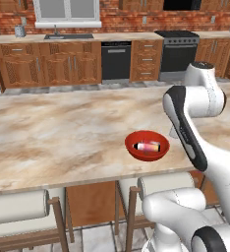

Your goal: Open the fridge, grab two sodas, and place both sodas inside the bowl with ice on the dining counter.

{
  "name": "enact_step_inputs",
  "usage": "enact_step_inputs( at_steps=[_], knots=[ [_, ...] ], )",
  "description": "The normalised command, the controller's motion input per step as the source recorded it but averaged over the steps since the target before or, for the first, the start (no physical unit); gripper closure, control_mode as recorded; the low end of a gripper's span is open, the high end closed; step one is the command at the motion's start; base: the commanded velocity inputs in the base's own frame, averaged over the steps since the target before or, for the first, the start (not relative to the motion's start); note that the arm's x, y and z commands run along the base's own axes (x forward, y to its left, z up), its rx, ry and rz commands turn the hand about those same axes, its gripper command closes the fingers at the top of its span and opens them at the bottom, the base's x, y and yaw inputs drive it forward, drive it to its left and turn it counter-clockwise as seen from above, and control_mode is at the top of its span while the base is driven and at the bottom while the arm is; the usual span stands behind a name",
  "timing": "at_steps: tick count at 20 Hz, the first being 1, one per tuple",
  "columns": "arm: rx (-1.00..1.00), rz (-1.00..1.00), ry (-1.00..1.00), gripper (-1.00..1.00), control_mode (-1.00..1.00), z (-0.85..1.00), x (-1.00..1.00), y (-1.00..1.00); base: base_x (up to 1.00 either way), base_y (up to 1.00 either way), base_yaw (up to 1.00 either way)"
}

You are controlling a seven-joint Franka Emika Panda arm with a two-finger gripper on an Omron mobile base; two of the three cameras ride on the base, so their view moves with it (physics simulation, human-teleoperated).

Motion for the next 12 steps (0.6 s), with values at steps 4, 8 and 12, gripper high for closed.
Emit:
enact_step_inputs(
  at_steps=[4,8,12],
  knots=[
    [0.00,-0.10,-0.12,-1.00,-1.00,0.16,-0.43,0.03,0.00,0.00,0.00],
    [0.01,-0.12,-0.15,-1.00,-1.00,0.05,-0.43,0.03,0.00,0.00,0.00],
    [0.05,-0.10,-0.15,-1.00,-1.00,0.08,-0.28,0.00,0.00,0.00,0.00]
  ],
)
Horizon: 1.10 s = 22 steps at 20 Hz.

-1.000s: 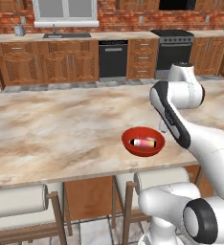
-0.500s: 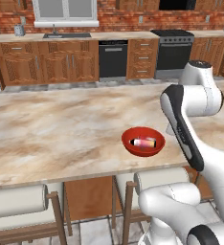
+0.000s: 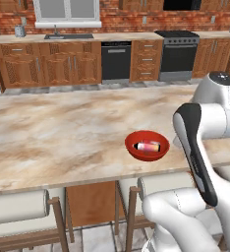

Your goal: Open the fridge, grab two sodas, and place both sodas inside the bowl with ice on the dining counter.

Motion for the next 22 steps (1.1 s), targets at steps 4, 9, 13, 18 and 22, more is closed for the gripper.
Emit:
enact_step_inputs(
  at_steps=[4,9,13,18,22],
  knots=[
    [0.09,-0.08,-0.12,-1.00,-1.00,0.16,-0.02,0.00,0.00,0.00,0.00],
    [0.14,-0.05,-0.12,-1.00,-1.00,0.14,0.00,0.00,0.00,0.00,0.00],
    [0.17,-0.09,-0.04,-1.00,-1.00,0.19,0.01,0.00,0.00,0.00,0.00],
    [0.21,-0.16,0.00,-1.00,-1.00,0.11,0.10,0.00,0.00,0.00,0.00],
    [0.19,-0.23,0.00,-1.00,-1.00,0.00,0.18,0.00,0.00,0.00,0.00]
  ],
)
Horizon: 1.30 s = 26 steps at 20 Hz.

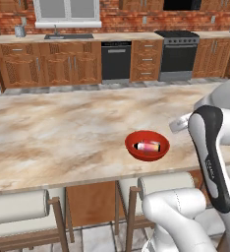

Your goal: Open the fridge, grab two sodas, and place both sodas inside the bowl with ice on the dining counter.

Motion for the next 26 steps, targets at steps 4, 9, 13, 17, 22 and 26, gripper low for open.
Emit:
enact_step_inputs(
  at_steps=[4,9,13,17,22,26],
  knots=[
    [0.15,-0.21,0.00,-1.00,-1.00,-0.01,0.21,0.00,0.00,0.00,0.00],
    [0.09,-0.17,0.00,-1.00,-1.00,-0.12,0.25,0.00,0.00,0.00,0.00],
    [0.04,-0.12,0.01,-1.00,-1.00,-0.23,0.20,-0.02,0.00,0.00,0.00],
    [0.00,-0.07,0.02,-1.00,-1.00,-0.25,0.21,-0.09,0.00,0.00,0.00],
    [0.00,-0.03,0.03,-1.00,-1.00,-0.25,0.28,-0.14,0.00,0.00,0.00],
    [0.00,0.00,0.02,-1.00,-1.00,-0.22,0.24,-0.11,0.00,0.00,0.00]
  ],
)
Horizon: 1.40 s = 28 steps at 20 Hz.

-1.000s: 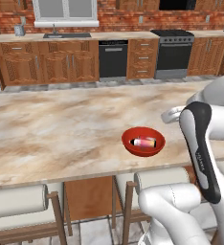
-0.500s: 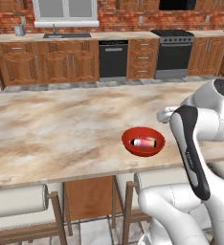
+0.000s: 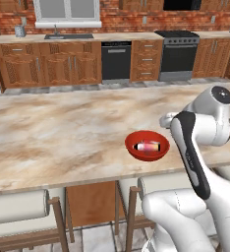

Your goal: Open the fridge, grab two sodas, and place both sodas inside the bowl with ice on the dining counter.

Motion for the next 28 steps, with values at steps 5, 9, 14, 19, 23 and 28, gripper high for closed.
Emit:
enact_step_inputs(
  at_steps=[5,9,14,19,23,28],
  knots=[
    [0.00,0.00,0.00,-1.00,-1.00,-0.11,0.12,-0.01,0.00,0.00,0.00],
    [0.00,0.00,0.01,-1.00,-1.00,-0.02,0.01,0.00,0.00,0.00,0.00],
    [0.00,0.00,0.02,-1.00,-1.00,-0.04,0.04,0.00,0.00,0.00,0.00],
    [0.00,0.00,0.03,-1.00,-1.00,-0.07,0.12,0.00,0.00,0.00,0.00],
    [0.00,0.00,0.06,-1.00,-1.00,-0.12,0.22,0.00,0.00,0.00,0.00],
    [0.00,0.00,0.06,-1.00,-1.00,-0.14,0.23,0.00,0.00,0.00,0.00]
  ],
)
